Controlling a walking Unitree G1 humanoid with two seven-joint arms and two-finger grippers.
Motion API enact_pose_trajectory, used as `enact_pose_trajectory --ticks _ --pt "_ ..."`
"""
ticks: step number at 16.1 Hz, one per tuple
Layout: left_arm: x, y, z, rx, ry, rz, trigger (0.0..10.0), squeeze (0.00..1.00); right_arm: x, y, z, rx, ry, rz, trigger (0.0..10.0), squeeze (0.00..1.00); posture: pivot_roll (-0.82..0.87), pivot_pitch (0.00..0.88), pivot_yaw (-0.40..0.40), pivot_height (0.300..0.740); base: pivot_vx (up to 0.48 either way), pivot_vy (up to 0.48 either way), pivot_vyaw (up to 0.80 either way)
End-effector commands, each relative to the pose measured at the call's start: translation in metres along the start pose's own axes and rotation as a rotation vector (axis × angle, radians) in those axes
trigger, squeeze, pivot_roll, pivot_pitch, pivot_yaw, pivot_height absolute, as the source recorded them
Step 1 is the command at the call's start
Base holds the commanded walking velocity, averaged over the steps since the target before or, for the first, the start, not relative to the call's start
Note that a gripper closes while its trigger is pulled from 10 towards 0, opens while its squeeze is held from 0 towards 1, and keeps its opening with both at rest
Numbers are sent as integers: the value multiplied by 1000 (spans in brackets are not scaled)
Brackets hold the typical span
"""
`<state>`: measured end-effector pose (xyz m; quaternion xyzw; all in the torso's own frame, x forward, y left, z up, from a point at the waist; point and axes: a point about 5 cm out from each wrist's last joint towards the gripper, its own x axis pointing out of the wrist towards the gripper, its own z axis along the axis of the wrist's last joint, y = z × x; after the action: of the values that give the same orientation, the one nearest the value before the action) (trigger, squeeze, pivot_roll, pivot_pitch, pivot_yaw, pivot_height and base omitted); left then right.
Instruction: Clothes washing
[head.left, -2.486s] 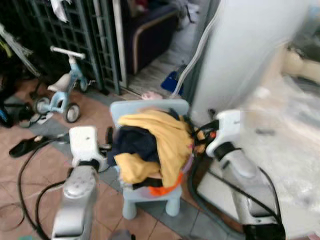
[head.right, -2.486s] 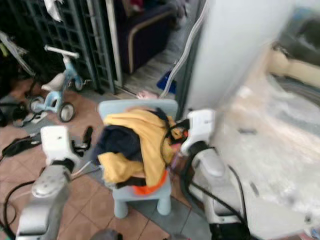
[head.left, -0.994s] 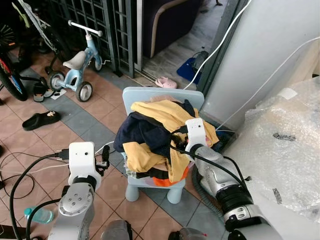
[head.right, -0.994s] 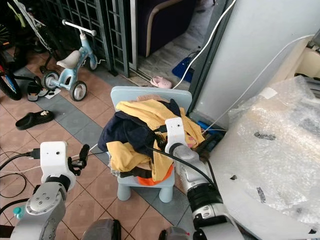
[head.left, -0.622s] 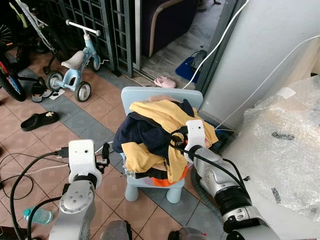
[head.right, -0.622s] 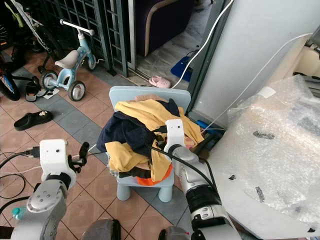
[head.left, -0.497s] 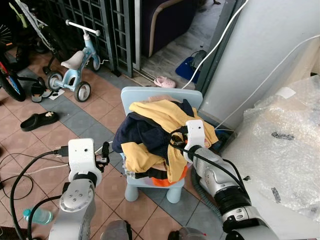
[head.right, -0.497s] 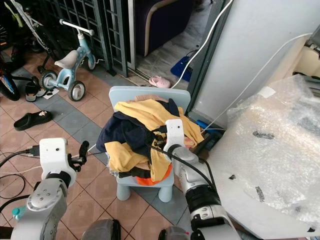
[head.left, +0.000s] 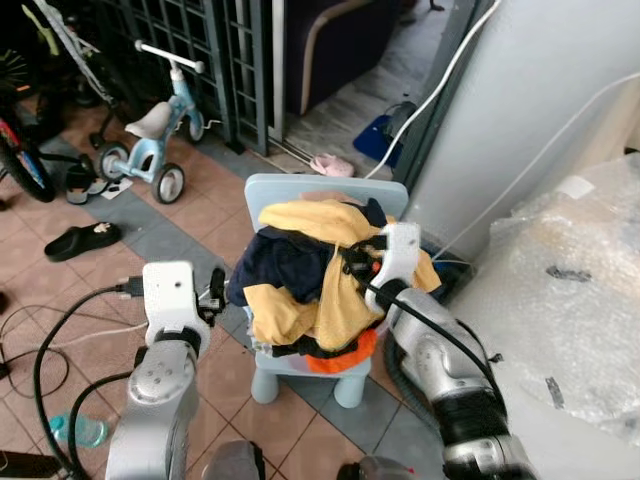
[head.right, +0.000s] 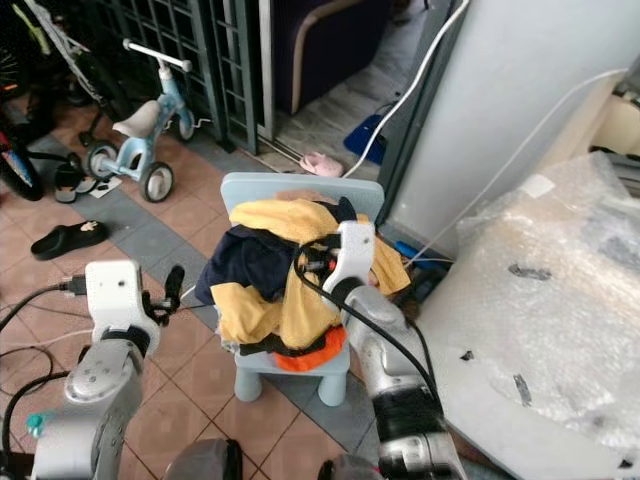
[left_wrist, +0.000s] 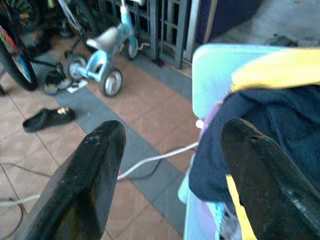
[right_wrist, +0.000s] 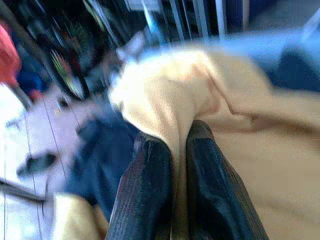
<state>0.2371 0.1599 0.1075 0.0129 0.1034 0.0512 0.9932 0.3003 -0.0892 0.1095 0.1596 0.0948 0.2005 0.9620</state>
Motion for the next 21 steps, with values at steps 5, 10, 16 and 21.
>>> enact_pose_trajectory --ticks 5,10,16,21 --pt "11 -14 1 3 -36 -48 10000 0 -45 11 42 -133 -224 47 0 0 0 0 -43 740 0 0 0" --pt "23 -20 11 9 -91 -83 10000 0 -52 5 35 -205 -178 9 10000 0 -25 0 -10 740 0 0 0" --pt "22 -27 9 18 -93 -114 10000 0 12 32 16 -284 -5 163 10000 1000 12 0 -32 740 0 0 0" --pt "10 -18 0 43 -52 -73 10000 0 26 21 -36 -302 274 91 10000 1000 44 0 -61 740 0 0 0"
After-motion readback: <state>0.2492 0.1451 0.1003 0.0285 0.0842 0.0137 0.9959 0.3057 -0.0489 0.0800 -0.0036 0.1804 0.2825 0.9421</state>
